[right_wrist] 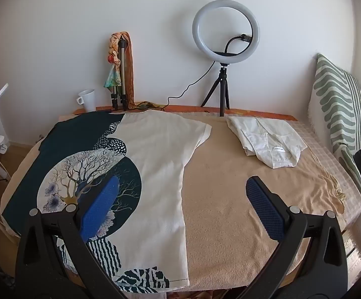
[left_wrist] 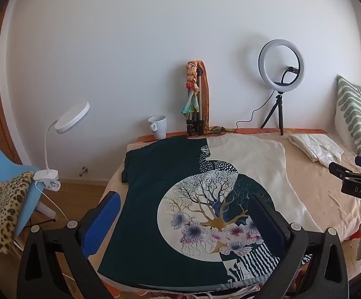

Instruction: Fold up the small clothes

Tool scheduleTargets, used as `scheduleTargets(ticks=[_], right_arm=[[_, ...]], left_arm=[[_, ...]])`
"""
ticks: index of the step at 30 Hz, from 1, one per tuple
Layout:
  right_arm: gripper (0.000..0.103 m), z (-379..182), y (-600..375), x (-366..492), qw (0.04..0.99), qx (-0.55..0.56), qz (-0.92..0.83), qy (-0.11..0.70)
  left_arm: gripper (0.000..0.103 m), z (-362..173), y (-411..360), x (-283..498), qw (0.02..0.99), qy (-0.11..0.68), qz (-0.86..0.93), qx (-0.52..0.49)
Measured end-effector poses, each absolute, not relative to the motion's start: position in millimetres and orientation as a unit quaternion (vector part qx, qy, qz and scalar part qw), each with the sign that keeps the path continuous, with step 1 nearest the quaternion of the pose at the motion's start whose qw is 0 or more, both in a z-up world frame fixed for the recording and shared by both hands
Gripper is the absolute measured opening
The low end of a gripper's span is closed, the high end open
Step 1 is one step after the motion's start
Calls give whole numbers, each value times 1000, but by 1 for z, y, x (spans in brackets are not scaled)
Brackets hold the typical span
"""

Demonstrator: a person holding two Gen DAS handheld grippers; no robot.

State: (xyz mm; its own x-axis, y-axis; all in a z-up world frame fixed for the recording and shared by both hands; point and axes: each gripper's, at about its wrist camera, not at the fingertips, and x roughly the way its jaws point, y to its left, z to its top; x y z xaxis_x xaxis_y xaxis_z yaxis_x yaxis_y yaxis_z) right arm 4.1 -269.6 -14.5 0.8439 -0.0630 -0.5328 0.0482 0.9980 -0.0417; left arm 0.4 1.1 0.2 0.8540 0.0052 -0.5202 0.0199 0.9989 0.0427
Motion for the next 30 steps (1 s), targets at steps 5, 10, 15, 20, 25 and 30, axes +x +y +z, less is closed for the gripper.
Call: scheduleTargets(ticks=[5,10,15,20,25,30], right_arm=[[103,-14,-268,3,960,-17,-30,277],[103,-13,-267,0,961,-15,-32,273],[103,-14,-271,4,960,-8,-33,277],[103,-13,-271,5,961,-9,-32,275],[103,-15,-272,5,961,-7,-31,275],[103,-15,-272,5,961,-7,-32,274]], left_arm=[[103,5,5,0,964,265,-6,12],[103,0,1,-1,963,268,-8,18],[103,1,-2,-2,964,266,-7,22],[103,3,1,0,964,265,-7,20],[103,5,0,-2,965,261,-9,24],[103,5,-1,-2,966,259,-9,24]])
